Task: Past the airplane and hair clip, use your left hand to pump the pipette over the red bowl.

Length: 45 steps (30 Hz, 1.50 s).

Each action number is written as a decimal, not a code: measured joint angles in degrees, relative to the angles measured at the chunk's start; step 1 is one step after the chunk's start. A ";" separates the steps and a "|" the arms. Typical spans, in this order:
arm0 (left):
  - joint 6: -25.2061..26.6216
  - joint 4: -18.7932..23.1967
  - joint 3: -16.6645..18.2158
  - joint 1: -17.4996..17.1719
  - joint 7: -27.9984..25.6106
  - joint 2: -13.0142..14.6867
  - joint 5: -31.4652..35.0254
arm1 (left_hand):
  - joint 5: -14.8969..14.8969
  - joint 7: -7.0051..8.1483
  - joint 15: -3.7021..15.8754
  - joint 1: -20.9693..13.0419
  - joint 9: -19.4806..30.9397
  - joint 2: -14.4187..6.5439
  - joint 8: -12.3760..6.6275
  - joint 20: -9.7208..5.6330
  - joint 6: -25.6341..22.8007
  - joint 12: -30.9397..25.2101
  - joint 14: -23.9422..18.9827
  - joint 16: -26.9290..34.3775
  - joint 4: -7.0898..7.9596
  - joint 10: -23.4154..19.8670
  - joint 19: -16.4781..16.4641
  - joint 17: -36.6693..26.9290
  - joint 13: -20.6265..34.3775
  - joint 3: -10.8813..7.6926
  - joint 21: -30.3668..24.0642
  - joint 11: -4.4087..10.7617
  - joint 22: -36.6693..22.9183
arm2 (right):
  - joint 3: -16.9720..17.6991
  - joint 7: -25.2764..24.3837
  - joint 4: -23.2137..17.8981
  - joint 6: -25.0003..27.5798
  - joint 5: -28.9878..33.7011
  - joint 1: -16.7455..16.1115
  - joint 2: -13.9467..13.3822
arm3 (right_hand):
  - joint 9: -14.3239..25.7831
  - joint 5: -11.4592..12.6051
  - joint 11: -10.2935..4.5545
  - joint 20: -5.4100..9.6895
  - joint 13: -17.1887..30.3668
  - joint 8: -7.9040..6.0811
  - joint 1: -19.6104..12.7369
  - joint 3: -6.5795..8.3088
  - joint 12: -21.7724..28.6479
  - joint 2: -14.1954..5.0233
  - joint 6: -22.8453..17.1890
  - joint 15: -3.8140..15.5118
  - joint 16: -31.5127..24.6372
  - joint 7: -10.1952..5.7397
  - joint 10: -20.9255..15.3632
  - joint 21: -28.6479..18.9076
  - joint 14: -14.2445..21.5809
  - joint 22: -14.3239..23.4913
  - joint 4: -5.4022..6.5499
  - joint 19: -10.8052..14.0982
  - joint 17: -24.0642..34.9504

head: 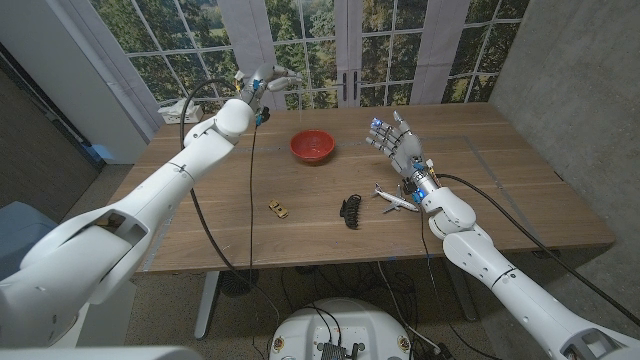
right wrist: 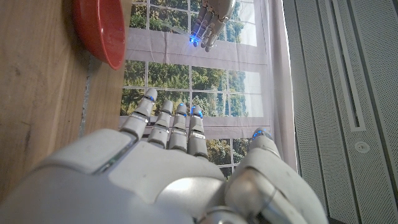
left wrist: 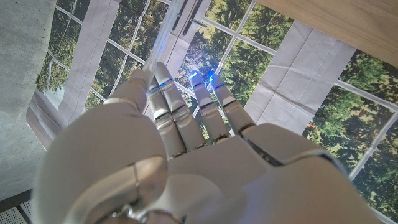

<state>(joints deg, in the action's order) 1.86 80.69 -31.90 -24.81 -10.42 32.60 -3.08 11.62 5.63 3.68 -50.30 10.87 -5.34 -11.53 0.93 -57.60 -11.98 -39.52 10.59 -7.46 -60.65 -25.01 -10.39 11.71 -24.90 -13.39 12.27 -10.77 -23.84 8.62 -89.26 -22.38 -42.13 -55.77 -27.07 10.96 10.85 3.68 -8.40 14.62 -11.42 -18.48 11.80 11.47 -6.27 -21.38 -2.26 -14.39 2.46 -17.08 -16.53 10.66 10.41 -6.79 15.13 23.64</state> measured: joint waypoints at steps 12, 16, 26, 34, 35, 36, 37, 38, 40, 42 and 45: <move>-0.08 1.22 0.96 -1.08 0.10 0.16 -1.55 | 0.00 -0.31 0.00 0.32 -0.01 -0.32 0.01 0.21 0.30 0.00 0.00 0.00 0.00 0.00 0.22 0.00 0.00 0.00 0.00 0.00 0.00 | -0.01 0.17 0.00 0.03 0.00 0.00 -0.04 | 0.00 0.00 0.00 0.00 -0.26 0.00 0.00 0.24 0.00 0.00 0.00 0.00 0.26 0.00 0.00 0.22 0.00 0.00 -0.24 0.00 0.00; 0.76 2.19 1.42 -1.61 0.08 0.45 -2.54 | 0.00 -0.97 0.00 0.40 -0.23 -0.40 0.30 0.21 0.45 0.00 0.00 0.00 0.00 -0.01 0.21 -0.01 0.00 0.00 0.00 -0.01 0.00 | 0.01 0.28 -0.06 0.01 -0.04 -0.10 -0.16 | 0.00 0.00 0.00 0.00 -0.26 0.00 0.00 0.24 0.00 0.00 0.00 0.00 0.26 0.00 0.00 0.22 0.00 0.00 -0.24 0.00 0.01; 4.43 5.54 3.11 -3.13 0.61 1.52 -5.86 | 0.00 -1.78 0.22 1.14 -0.23 0.35 0.34 1.04 0.90 0.34 0.22 0.00 0.00 1.14 0.43 -0.01 -0.27 0.00 0.00 -0.10 0.00 | 0.16 0.65 -0.41 -0.13 -0.26 -0.41 -0.47 | 0.00 0.00 0.00 0.00 -0.26 0.00 0.38 0.24 0.00 -0.38 0.00 0.00 0.26 0.00 0.00 0.44 0.00 0.14 -0.24 0.00 0.01; 8.32 8.93 5.03 -4.68 1.21 2.55 -9.91 | -0.40 -2.17 0.01 1.39 -0.23 0.61 0.33 1.33 1.31 0.33 0.43 -0.21 0.00 1.53 0.73 0.28 -0.27 0.00 0.30 -0.30 0.00 | 0.32 0.80 -0.88 -0.28 -0.39 -0.79 -0.82 | 0.00 0.00 0.00 0.00 -0.25 0.00 0.37 0.24 0.00 -0.38 0.00 0.00 0.26 0.00 0.00 0.44 0.00 0.14 -0.24 0.00 0.01; 9.12 9.64 5.41 -5.05 1.23 2.78 -10.75 | -0.40 -2.17 0.01 1.67 -0.23 0.89 0.34 1.33 1.31 0.33 0.43 -0.21 -0.02 1.53 0.73 0.22 -0.27 0.02 0.30 -0.30 0.00 | 0.38 0.80 -1.02 -0.29 -0.39 -0.88 -0.94 | 0.00 0.00 0.00 0.00 -0.32 0.00 0.37 0.24 0.00 -0.38 0.00 0.01 0.26 0.00 0.00 0.44 0.00 0.14 -0.24 0.00 0.01; 9.31 10.09 5.66 -5.28 1.23 2.94 -10.95 | -0.40 -2.17 0.01 1.67 -0.23 0.89 0.33 1.44 1.31 0.33 0.43 -0.21 -0.17 1.53 0.84 0.16 -0.27 0.17 0.30 -0.30 0.00 | 0.40 0.81 -1.05 -0.29 -0.39 -0.90 -0.96 | 0.00 0.00 0.00 0.00 -0.44 0.00 0.38 0.24 0.00 -0.38 0.00 0.00 0.26 0.00 0.00 0.44 0.00 0.13 -0.24 0.00 0.01; 9.78 10.38 5.81 -5.45 1.23 3.03 -11.49 | -0.40 -2.17 0.01 1.67 -0.23 0.89 0.33 1.54 1.31 0.33 0.43 -0.21 -0.24 1.53 0.94 0.12 -0.27 0.23 0.30 -0.30 0.00 | 0.44 0.81 -1.17 -0.30 -0.39 -0.95 -1.06 | 0.00 0.00 0.00 0.00 -0.50 0.00 0.37 0.24 0.00 -0.38 0.00 0.00 0.26 0.00 0.00 0.61 0.00 0.13 -0.24 0.00 -0.02; 10.49 11.17 6.22 -5.87 1.17 3.31 -12.23 | -0.40 -2.17 0.01 1.67 -0.23 0.89 0.33 1.54 1.31 0.33 0.43 -0.21 -0.24 1.53 0.94 0.11 -0.27 0.24 0.30 -0.30 0.00 | 0.51 0.81 -1.33 -0.30 -0.37 -1.02 -1.22 | 0.00 0.00 0.00 0.00 -0.52 0.00 0.37 0.24 0.00 -0.38 0.00 0.00 0.26 0.00 0.00 0.65 0.00 0.13 -0.24 0.00 -0.15; 11.42 12.18 6.71 -6.39 0.97 3.64 -13.14 | -0.40 -2.17 0.01 1.67 -0.23 0.89 0.33 1.54 1.31 0.33 0.43 -0.21 -0.24 1.53 0.94 0.11 -0.27 0.23 0.30 -0.31 0.00 | 0.58 0.80 -1.55 -0.30 -0.25 -1.11 -1.46 | 0.00 0.00 0.00 0.00 -0.52 0.00 0.37 0.40 0.00 -0.37 0.00 0.01 0.26 0.00 0.00 0.65 0.00 0.13 -0.40 0.00 -0.27; 11.42 13.33 7.25 -7.06 0.97 4.07 -13.14 | -0.40 -2.16 0.01 1.67 -0.23 0.89 0.34 1.53 1.31 0.33 0.43 -0.21 -0.24 1.53 0.94 0.11 -0.27 0.23 0.30 -0.31 0.00 | 0.58 0.72 -1.55 -0.30 -0.13 -1.11 -1.46 | 0.00 0.00 0.00 0.00 -0.52 0.00 0.37 0.49 0.00 -0.38 0.00 0.00 0.26 0.00 0.00 0.65 0.00 0.13 -0.48 0.00 -0.27; 13.23 14.88 7.98 -7.98 0.20 4.74 -14.82 | -0.40 -2.16 0.01 1.67 -0.23 0.89 0.34 1.53 1.31 0.33 0.43 -0.21 -0.24 1.53 0.94 0.11 -0.26 0.23 0.30 -0.31 0.00 | 0.79 0.56 -1.98 -0.24 0.08 -1.21 -1.96 | 0.00 0.00 0.00 0.00 -0.52 0.00 0.37 0.48 0.00 -0.38 0.00 0.00 0.26 0.00 0.00 0.65 0.00 0.13 -0.48 0.00 -0.27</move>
<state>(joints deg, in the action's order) 15.09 95.57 -23.92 -32.79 -10.22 37.34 -17.89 11.23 3.48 3.69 -48.63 10.65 -4.45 -11.20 2.46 -56.28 -11.66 -39.09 10.38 -7.70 -59.13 -24.07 -10.28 11.45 -24.67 -13.09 11.96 -10.77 -23.04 9.18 -91.24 -22.62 -42.04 -56.99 -29.04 10.96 10.86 3.68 -8.40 14.10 -11.42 -18.10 12.29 11.47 -6.65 -21.38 -2.26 -14.13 2.45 -17.08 -15.88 10.65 10.54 -7.28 15.13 23.37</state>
